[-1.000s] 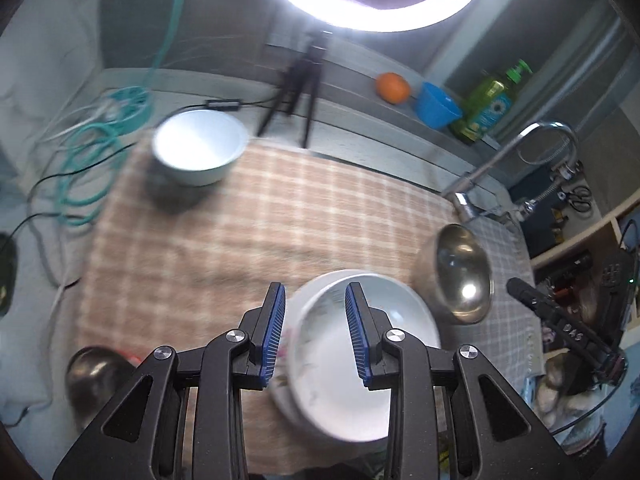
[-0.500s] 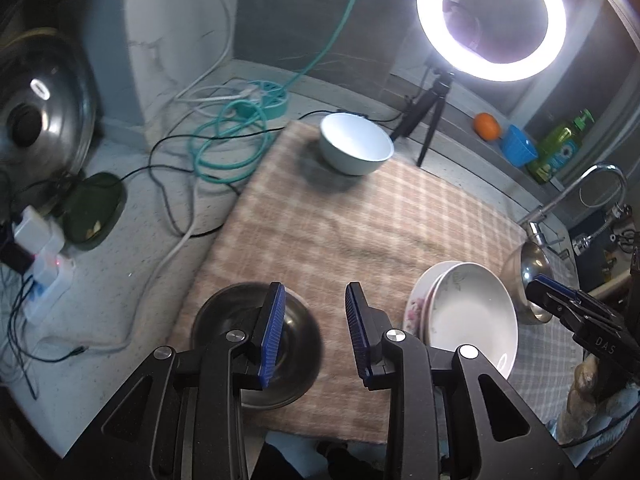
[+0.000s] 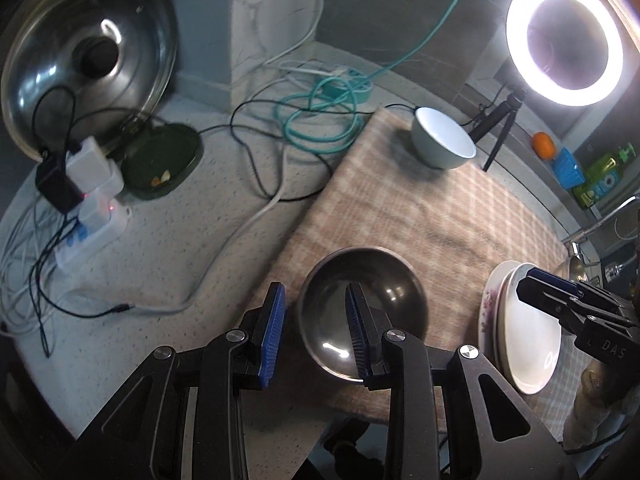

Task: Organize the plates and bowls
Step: 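Withdraw the right tool and move it toward the small steel bowl, then close the right tool on the rim of the red-backed small steel bowl, then lift the small steel bowl and carry it over the large steel bowl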

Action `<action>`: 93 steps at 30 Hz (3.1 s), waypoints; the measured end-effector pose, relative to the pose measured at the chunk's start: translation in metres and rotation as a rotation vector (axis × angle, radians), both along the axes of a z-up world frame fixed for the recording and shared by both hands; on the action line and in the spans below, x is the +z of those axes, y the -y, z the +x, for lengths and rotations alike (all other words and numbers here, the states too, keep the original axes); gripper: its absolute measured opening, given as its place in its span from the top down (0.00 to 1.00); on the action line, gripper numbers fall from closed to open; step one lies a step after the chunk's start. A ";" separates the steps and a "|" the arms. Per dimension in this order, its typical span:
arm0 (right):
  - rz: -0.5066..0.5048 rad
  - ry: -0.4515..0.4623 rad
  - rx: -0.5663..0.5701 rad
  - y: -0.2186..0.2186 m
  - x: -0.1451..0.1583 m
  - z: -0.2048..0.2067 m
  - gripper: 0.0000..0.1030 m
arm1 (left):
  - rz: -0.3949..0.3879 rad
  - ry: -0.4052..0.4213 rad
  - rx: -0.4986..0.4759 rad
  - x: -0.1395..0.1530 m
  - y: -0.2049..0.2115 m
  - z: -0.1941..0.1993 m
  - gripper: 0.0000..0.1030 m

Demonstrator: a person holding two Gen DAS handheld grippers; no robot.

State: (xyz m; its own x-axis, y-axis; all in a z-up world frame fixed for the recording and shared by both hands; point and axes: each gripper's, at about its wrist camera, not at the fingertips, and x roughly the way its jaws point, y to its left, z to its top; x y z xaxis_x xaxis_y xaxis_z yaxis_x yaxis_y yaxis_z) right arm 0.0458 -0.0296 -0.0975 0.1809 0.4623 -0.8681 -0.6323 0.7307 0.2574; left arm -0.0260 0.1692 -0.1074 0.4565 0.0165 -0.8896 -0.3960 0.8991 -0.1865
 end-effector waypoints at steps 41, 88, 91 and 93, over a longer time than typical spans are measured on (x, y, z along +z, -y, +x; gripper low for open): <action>-0.084 -0.232 0.047 -0.060 -0.077 0.014 0.87 | -0.193 -0.109 0.018 -0.058 -0.010 0.005 0.83; 0.022 -0.110 -0.222 0.052 0.017 0.046 0.94 | -0.174 0.058 -0.246 0.014 0.080 0.085 0.89; 0.025 -0.103 -0.269 0.074 0.021 0.050 0.94 | -0.179 0.062 -0.294 0.017 0.098 0.096 0.89; 0.024 -0.097 -0.298 0.089 0.023 0.051 0.94 | -0.182 0.065 -0.326 0.019 0.112 0.102 0.89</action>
State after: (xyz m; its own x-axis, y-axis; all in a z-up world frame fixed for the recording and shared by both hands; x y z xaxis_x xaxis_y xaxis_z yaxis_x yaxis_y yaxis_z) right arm 0.0971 -0.1183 -0.0744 0.2287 0.4220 -0.8773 -0.3631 0.8731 0.3253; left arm 0.0760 0.0574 -0.0887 0.4670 -0.2951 -0.8336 -0.0766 0.9257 -0.3705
